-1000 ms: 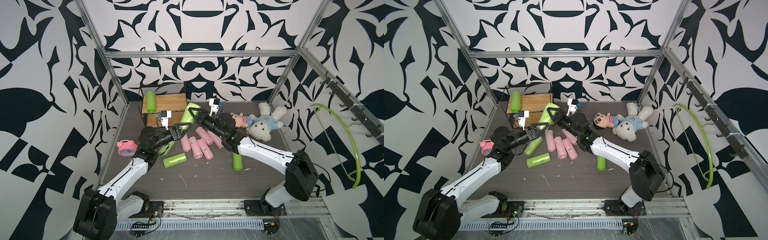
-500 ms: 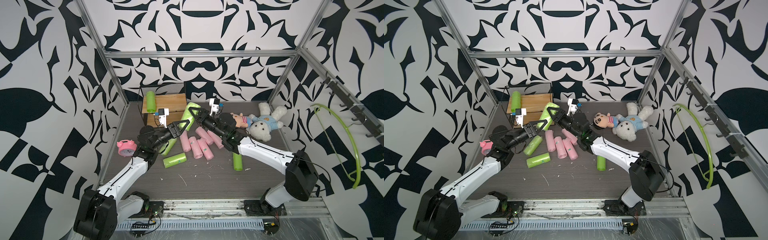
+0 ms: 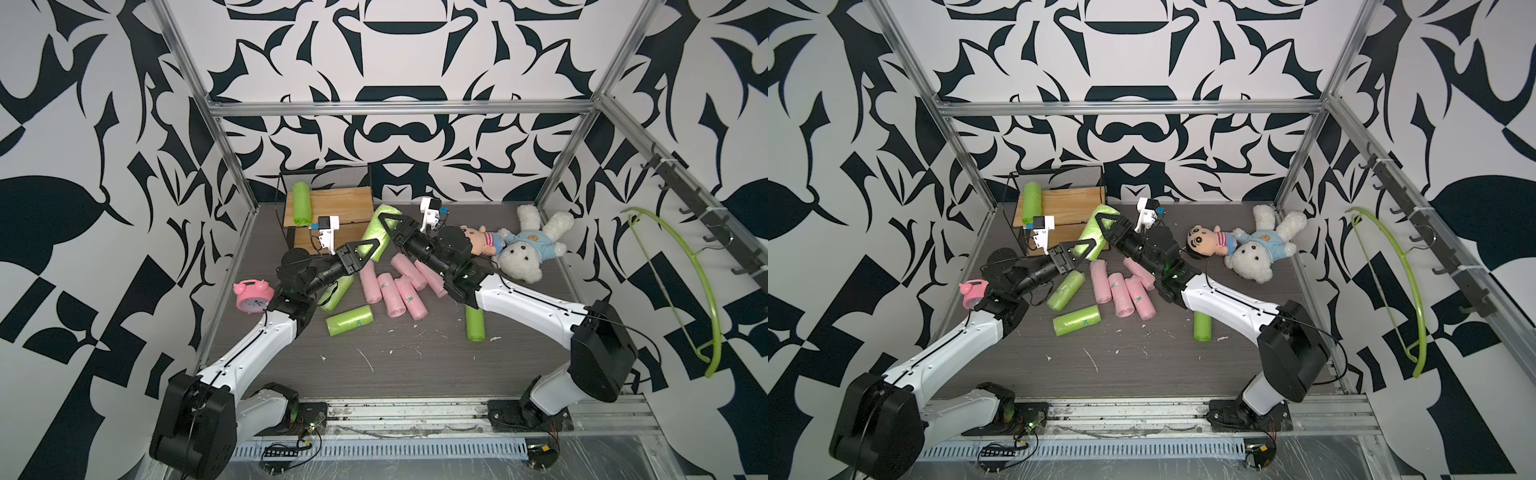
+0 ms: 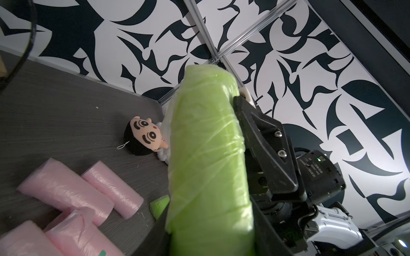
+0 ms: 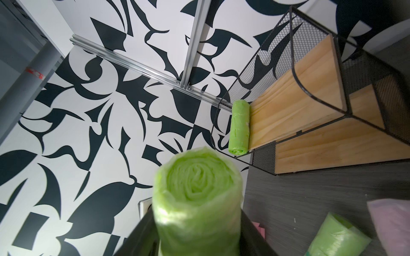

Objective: Sort the rolls of trash bags by color and place them on the shelf
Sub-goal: Pick up the roll of trash bags from the center of the board, then place the roll of trash bags on the shelf.

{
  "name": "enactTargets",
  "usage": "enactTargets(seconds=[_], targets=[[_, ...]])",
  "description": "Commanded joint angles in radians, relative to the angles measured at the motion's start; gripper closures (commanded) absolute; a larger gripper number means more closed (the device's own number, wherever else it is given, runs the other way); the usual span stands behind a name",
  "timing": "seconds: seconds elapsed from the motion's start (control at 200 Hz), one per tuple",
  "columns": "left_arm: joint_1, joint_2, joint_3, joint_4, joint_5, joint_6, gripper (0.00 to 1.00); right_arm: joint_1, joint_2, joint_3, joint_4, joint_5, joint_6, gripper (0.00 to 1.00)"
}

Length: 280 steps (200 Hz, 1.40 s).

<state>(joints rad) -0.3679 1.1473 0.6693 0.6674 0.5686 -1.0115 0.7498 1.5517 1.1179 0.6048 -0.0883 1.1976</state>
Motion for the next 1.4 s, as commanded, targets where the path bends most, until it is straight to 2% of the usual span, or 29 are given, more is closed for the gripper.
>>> enactTargets(seconds=[0.0, 0.065, 0.14, 0.2, 0.385, 0.47, 0.715, 0.85, 1.035, 1.22, 1.395], targets=[[0.009, -0.026, 0.032, -0.02, -0.01, 0.056, 1.0, -0.004, -0.069, 0.0, -0.013, 0.04, -0.062, 0.33], [0.012, -0.026, 0.04, -0.043, -0.007, 0.073, 1.0, -0.007, -0.078, 0.008, -0.053, 0.049, -0.089, 0.26], [0.014, -0.033, 0.052, -0.093, -0.015, 0.11, 1.0, -0.012, -0.09, 0.019, -0.101, 0.06, -0.123, 0.07], [0.015, -0.042, 0.058, -0.135, -0.03, 0.142, 1.0, -0.016, -0.101, 0.022, -0.128, 0.067, -0.15, 0.0], [0.023, -0.087, 0.09, -0.28, -0.089, 0.257, 1.0, -0.037, -0.146, 0.019, -0.186, 0.089, -0.215, 0.0], [0.023, -0.114, 0.126, -0.399, -0.155, 0.336, 1.0, -0.05, -0.179, 0.017, -0.223, 0.107, -0.27, 0.0], [0.023, -0.119, 0.304, -0.755, -0.525, 0.543, 1.0, -0.102, -0.295, 0.006, -0.374, 0.147, -0.469, 0.0], [0.023, -0.038, 0.438, -0.887, -0.698, 0.648, 1.0, -0.104, -0.348, -0.013, -0.429, 0.165, -0.548, 0.0], [0.023, 0.113, 0.597, -0.956, -0.897, 0.754, 1.0, -0.106, -0.392, -0.037, -0.468, 0.162, -0.587, 0.0], [0.027, 0.303, 0.755, -0.987, -1.011, 0.842, 1.0, -0.106, -0.424, -0.036, -0.522, 0.142, -0.623, 0.0], [0.03, 0.414, 0.826, -0.969, -1.083, 0.919, 1.0, -0.106, -0.431, -0.026, -0.587, 0.133, -0.665, 0.0]])
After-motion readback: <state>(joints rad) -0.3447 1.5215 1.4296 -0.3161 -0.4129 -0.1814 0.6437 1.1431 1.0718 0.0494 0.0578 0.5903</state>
